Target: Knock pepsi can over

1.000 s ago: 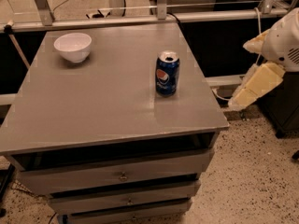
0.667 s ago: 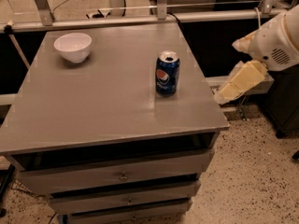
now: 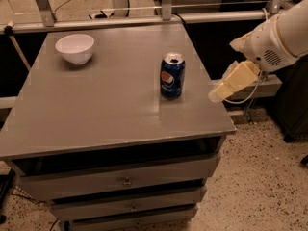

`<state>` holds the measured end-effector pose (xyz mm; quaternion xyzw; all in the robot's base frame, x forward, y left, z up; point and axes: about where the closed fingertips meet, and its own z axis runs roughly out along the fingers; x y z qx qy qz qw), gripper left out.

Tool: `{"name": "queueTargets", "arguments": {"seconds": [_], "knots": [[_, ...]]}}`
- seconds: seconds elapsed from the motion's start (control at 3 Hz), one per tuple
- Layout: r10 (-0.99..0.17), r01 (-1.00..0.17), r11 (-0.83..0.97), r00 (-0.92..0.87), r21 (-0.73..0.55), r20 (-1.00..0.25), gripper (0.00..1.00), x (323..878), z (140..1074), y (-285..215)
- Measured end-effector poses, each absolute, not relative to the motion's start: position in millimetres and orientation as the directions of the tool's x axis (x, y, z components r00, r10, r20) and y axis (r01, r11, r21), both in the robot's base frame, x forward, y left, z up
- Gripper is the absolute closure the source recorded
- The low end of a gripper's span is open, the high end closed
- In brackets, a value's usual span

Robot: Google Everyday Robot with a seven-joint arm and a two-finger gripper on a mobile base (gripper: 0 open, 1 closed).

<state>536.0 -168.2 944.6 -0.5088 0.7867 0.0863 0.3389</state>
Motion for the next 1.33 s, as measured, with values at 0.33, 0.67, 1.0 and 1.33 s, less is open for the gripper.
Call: {"name": "queueTargets", "arguments": {"seconds": [0.33, 0.67, 1.0, 1.33], "knots": [[-0.719, -0.847, 0.489, -0.256, -0.209, -0.646, 0.00, 545, 940, -164], [-0.675, -0.839, 0.512, -0.259, -0.186, -0.690, 0.00, 560, 933, -152], [-0.638, -0.843, 0.516, -0.261, -0.150, -0.724, 0.00, 572, 926, -137], [-0.602, -0.861, 0.496, -0.245, -0.115, -0.760, 0.00, 586, 917, -113]]}}
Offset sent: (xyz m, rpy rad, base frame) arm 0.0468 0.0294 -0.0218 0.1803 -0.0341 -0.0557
